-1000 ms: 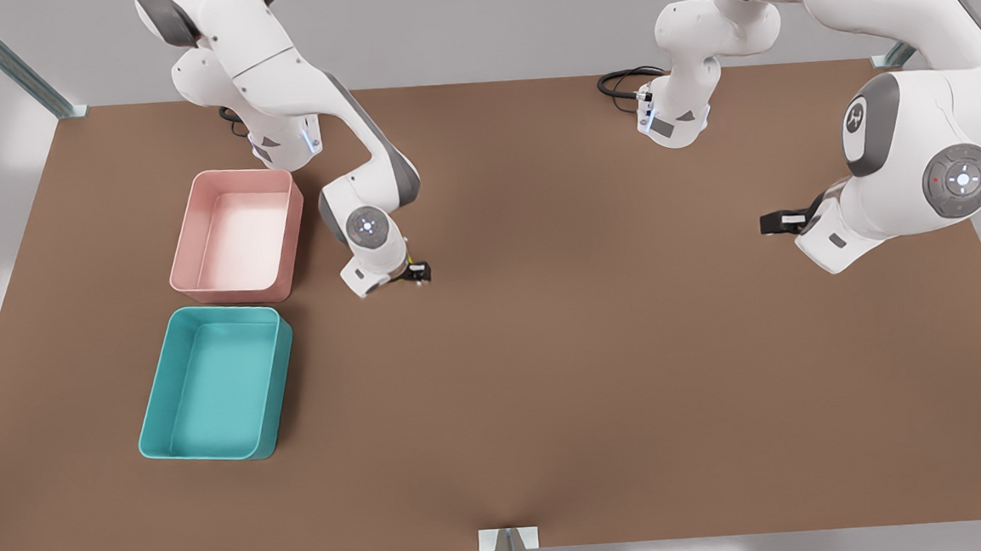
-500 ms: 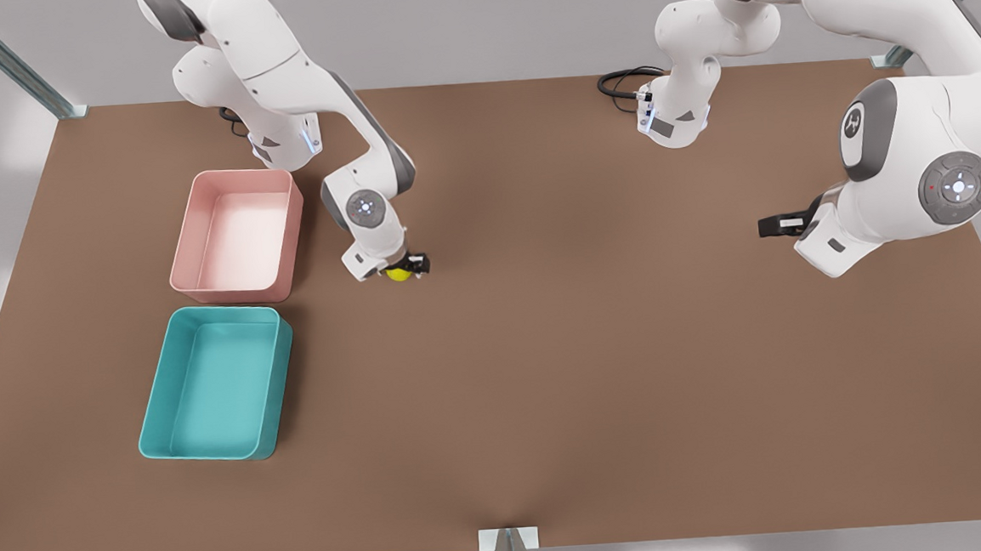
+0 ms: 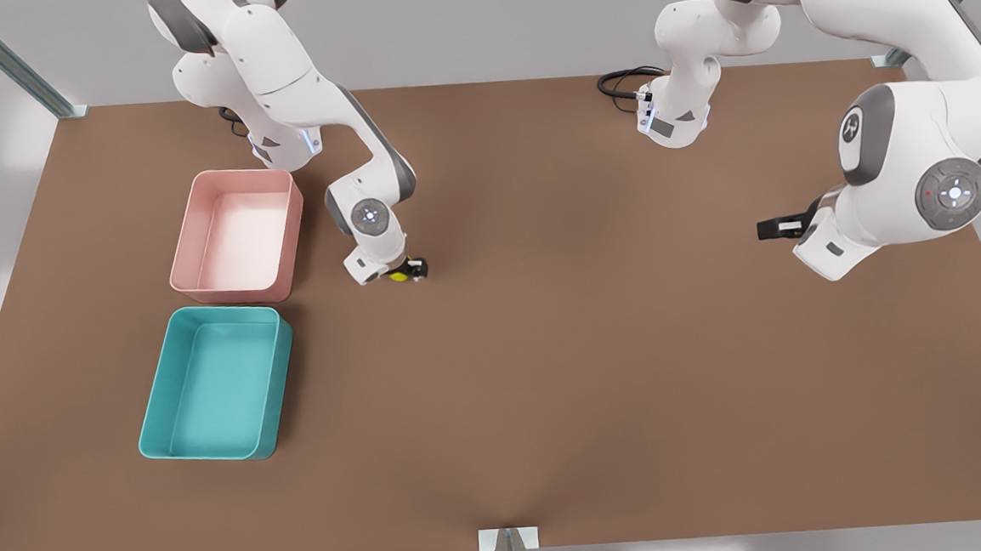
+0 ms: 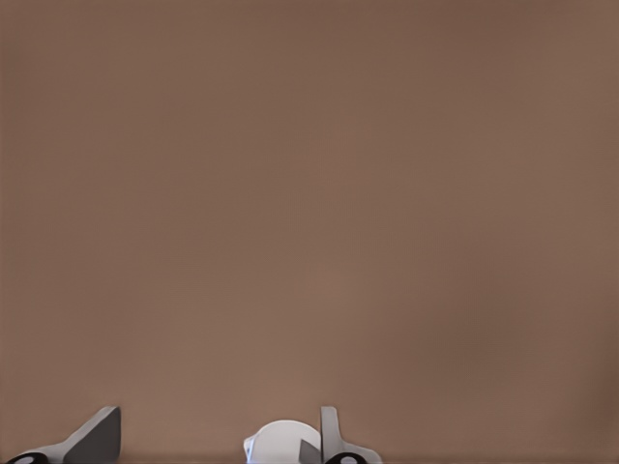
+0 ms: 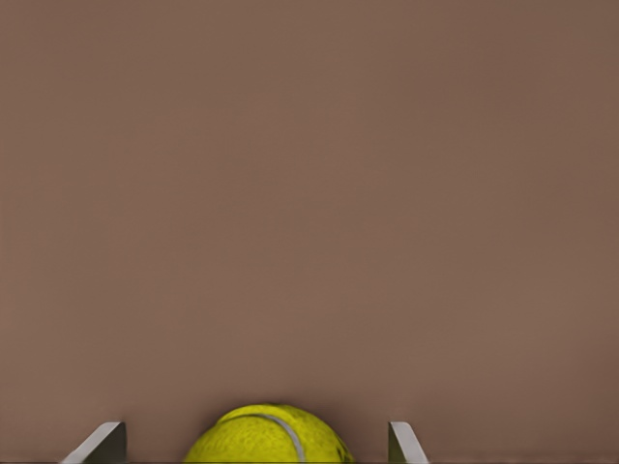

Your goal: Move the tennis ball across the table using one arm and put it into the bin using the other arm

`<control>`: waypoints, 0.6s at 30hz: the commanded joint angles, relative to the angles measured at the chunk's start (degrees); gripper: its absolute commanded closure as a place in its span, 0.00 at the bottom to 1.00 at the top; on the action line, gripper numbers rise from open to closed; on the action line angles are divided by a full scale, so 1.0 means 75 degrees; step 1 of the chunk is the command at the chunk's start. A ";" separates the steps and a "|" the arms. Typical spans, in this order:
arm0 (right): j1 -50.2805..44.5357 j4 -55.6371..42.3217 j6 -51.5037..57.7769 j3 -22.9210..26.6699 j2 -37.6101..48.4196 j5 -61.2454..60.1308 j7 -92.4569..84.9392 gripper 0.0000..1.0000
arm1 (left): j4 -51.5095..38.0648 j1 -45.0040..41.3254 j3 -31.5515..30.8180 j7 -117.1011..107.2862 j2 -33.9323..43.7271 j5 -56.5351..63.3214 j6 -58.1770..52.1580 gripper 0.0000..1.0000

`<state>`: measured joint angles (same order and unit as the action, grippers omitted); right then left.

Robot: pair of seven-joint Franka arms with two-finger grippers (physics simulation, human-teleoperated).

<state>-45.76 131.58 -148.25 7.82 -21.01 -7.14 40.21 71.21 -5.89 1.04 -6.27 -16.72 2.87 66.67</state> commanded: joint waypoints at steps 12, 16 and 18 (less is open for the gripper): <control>-0.0285 0.0093 -0.0084 0.0000 -0.0199 -0.0009 -0.0029 0.00 | -0.0003 0.0001 0.0002 -0.0136 -0.0009 0.0004 0.0005 0.00; -0.0343 0.0186 -0.0084 0.0000 -0.0187 -0.0009 -0.0029 0.00 | -0.0003 0.0012 0.0002 -0.0136 -0.0044 0.0004 -0.0006 0.00; -0.0332 0.0186 -0.0108 0.0000 -0.0199 -0.0009 -0.0029 0.00 | -0.0003 0.0001 0.0002 -0.0136 -0.0056 0.0004 0.0006 0.00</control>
<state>-48.28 132.97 -148.92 7.82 -22.53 -7.14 40.28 71.21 -5.85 1.04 -6.91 -17.14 2.87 66.68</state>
